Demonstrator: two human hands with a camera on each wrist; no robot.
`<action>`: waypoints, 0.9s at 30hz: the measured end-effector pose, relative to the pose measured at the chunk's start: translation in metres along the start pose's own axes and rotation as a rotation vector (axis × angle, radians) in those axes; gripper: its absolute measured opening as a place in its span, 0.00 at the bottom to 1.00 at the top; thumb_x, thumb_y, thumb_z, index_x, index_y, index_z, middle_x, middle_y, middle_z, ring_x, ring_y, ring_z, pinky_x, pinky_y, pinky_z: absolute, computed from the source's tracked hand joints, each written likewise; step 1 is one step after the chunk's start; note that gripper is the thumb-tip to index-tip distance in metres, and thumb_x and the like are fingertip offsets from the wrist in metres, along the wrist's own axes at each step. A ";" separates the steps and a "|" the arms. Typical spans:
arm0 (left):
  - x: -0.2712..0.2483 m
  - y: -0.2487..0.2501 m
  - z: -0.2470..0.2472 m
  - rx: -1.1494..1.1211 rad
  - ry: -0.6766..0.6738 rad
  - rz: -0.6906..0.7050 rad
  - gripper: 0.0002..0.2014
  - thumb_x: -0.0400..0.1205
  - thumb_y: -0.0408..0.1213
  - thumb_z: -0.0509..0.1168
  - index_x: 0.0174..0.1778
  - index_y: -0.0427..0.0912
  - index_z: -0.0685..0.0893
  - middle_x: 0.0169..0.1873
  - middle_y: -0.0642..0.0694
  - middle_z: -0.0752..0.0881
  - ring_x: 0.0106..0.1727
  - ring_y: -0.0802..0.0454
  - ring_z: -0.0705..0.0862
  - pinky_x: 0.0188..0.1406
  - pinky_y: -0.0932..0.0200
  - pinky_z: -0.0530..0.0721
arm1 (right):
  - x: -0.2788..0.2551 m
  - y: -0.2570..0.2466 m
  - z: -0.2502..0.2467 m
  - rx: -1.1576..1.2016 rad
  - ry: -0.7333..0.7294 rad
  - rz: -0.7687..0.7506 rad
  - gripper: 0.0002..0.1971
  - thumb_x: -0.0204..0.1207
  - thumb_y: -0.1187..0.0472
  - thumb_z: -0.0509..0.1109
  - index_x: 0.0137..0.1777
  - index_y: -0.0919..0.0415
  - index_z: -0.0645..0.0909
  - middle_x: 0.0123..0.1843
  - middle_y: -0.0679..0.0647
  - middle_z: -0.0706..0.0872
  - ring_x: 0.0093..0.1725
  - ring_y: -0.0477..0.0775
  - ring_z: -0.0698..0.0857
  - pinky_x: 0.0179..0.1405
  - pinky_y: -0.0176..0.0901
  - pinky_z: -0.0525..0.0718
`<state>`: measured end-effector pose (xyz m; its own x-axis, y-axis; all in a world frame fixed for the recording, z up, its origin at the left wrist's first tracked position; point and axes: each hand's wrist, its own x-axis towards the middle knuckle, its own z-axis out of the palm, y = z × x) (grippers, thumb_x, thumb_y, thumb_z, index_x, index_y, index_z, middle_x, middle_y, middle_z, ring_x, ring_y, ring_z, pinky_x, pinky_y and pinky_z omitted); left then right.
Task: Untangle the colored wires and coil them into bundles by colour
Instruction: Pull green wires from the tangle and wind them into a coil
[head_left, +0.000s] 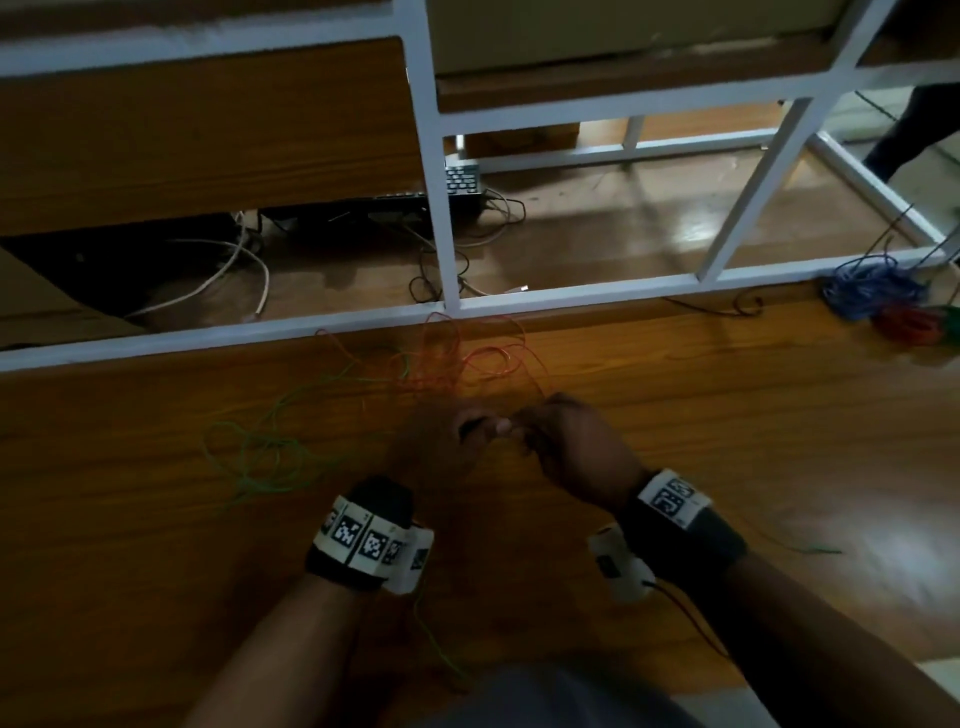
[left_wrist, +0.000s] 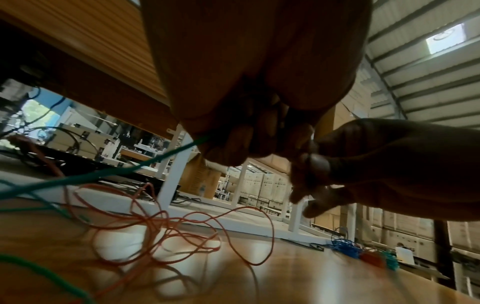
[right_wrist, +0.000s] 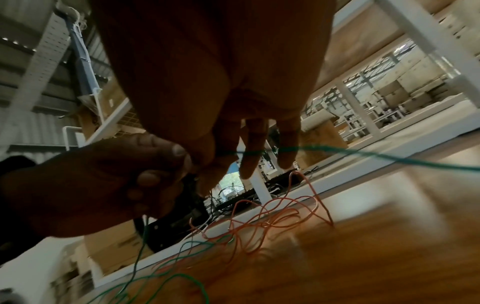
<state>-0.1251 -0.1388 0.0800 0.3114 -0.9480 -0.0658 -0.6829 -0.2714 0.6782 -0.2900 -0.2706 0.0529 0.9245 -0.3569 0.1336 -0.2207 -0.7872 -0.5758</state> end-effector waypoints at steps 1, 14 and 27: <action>-0.004 -0.006 -0.005 -0.010 0.009 -0.010 0.12 0.86 0.48 0.63 0.49 0.47 0.89 0.32 0.54 0.83 0.33 0.65 0.80 0.30 0.71 0.73 | -0.001 0.004 -0.006 0.010 0.018 0.004 0.12 0.76 0.68 0.68 0.53 0.56 0.89 0.43 0.50 0.91 0.45 0.58 0.85 0.42 0.52 0.84; -0.055 -0.088 -0.056 0.063 0.177 -0.228 0.08 0.85 0.53 0.63 0.46 0.61 0.87 0.16 0.57 0.73 0.19 0.62 0.73 0.21 0.71 0.63 | -0.021 0.084 -0.069 -0.485 -0.002 0.302 0.27 0.79 0.52 0.74 0.77 0.55 0.80 0.68 0.62 0.87 0.68 0.72 0.81 0.63 0.72 0.83; -0.057 -0.072 -0.055 -0.051 0.196 -0.197 0.07 0.82 0.55 0.66 0.47 0.62 0.88 0.36 0.60 0.88 0.36 0.63 0.85 0.32 0.65 0.83 | 0.030 -0.031 -0.009 0.008 0.023 -0.020 0.21 0.73 0.51 0.54 0.51 0.53 0.88 0.38 0.49 0.90 0.42 0.58 0.85 0.39 0.54 0.84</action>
<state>-0.0571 -0.0559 0.0751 0.5604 -0.8260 -0.0603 -0.5636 -0.4338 0.7030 -0.2581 -0.2618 0.0818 0.9215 -0.3522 0.1637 -0.1993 -0.7905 -0.5791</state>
